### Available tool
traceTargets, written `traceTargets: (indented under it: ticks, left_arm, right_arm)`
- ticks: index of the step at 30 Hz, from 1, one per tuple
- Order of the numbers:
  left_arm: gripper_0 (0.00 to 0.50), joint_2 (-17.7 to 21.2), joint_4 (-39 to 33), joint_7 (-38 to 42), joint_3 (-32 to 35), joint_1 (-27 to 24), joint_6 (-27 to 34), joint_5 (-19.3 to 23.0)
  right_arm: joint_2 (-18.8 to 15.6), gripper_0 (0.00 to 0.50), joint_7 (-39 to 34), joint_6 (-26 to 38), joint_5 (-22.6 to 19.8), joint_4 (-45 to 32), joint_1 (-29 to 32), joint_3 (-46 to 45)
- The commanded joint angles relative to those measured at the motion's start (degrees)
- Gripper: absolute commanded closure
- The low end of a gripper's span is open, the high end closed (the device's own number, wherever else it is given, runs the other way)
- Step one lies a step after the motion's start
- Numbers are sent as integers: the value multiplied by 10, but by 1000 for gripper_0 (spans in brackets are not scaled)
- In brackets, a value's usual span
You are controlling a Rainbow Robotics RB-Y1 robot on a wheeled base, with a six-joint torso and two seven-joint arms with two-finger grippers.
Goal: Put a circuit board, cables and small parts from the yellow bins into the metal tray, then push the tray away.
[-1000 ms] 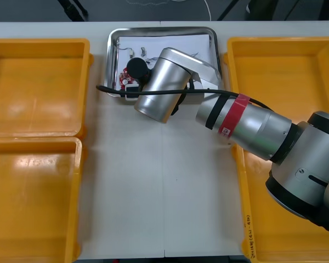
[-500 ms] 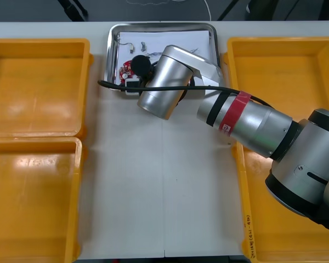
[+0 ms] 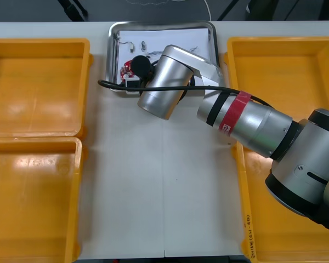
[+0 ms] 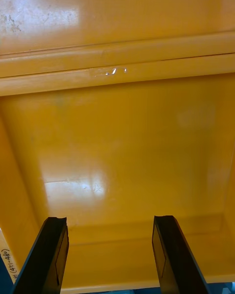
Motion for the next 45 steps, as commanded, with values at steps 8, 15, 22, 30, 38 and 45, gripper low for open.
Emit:
traceTargets:
  ticks: [8,15,22,30,38,45]
  left_arm:
    - [0,26,-14,-43,11,11,4,4]
    - [0,26,-14,-43,11,11,4,4]
    - [0,26,-14,-43,11,11,4,4]
    - [0,26,-14,-43,11,11,4,4]
    - [0,26,-14,-43,11,11,4,4]
    - [0,26,-14,-43,11,11,4,4]
  right_arm:
    - [-2,0,40,0,-5,-4,-33,-18]
    - [-13,0,55,36,-11,-39,-33,-18]
    - [-34,0,65,85,-63,-88,-33,-42]
    - [-52,0,69,169,-102,-150,-33,-82]
    - [-79,0,52,249,-202,-180,-33,-147]
    - [-111,0,-41,337,-273,-256,-28,-164]
